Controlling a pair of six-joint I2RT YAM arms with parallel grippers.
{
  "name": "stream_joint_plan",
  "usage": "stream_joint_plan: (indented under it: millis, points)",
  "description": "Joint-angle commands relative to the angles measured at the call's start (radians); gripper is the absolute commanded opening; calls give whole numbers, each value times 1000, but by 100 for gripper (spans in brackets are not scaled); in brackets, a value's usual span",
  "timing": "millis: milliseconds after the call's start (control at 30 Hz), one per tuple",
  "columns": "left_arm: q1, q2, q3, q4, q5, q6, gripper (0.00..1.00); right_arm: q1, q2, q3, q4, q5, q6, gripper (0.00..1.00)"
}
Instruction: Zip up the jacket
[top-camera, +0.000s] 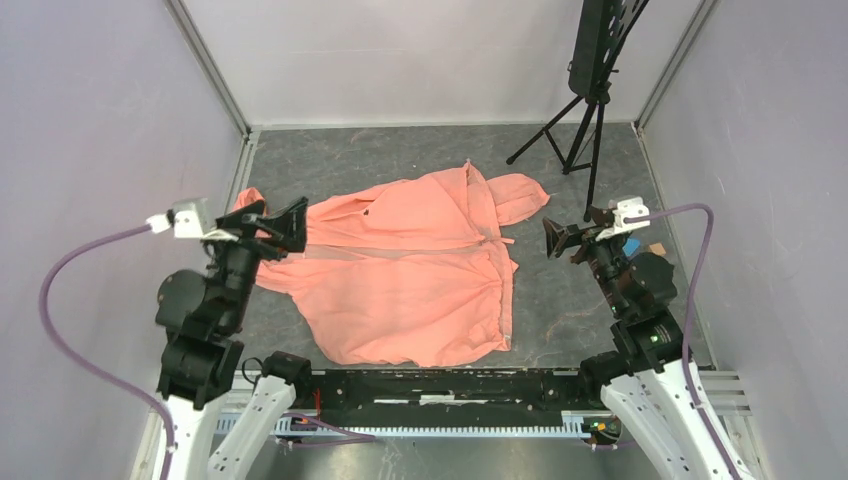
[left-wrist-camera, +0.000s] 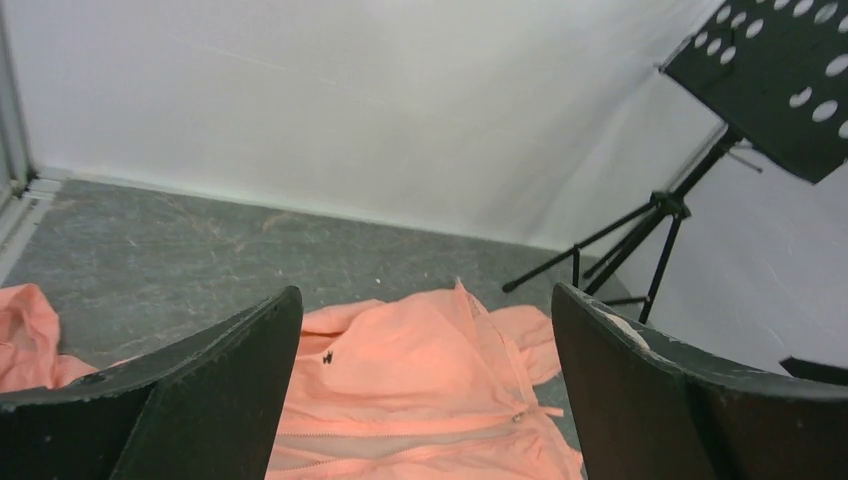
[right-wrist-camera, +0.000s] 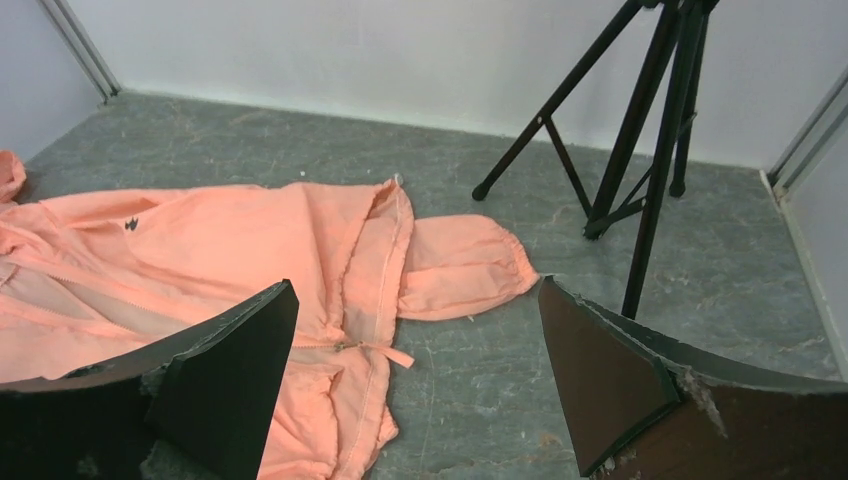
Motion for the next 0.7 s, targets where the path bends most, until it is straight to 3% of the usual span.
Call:
stream_joint_plan:
  millis: [0, 133, 267, 367, 533, 667]
  points:
    - [7, 132, 10, 19, 154, -40, 100, 4, 85, -17, 39, -34, 37, 97]
    - [7, 231, -28, 86, 282, -103, 100, 6, 166, -83, 196, -196, 80, 97]
    - [0, 354, -83, 205, 375, -180, 100, 46, 338, -114, 341, -179, 222, 97]
    - [-54, 457, -98, 292, 362, -191, 100, 127, 509, -60, 376, -104, 274, 97]
    - [-162, 662, -65, 472, 301, -175, 100, 184, 771, -55, 608, -94, 446, 99]
    - [-178, 874, 7, 656, 294, -212, 100, 185, 916, -60, 740, -134, 519, 79]
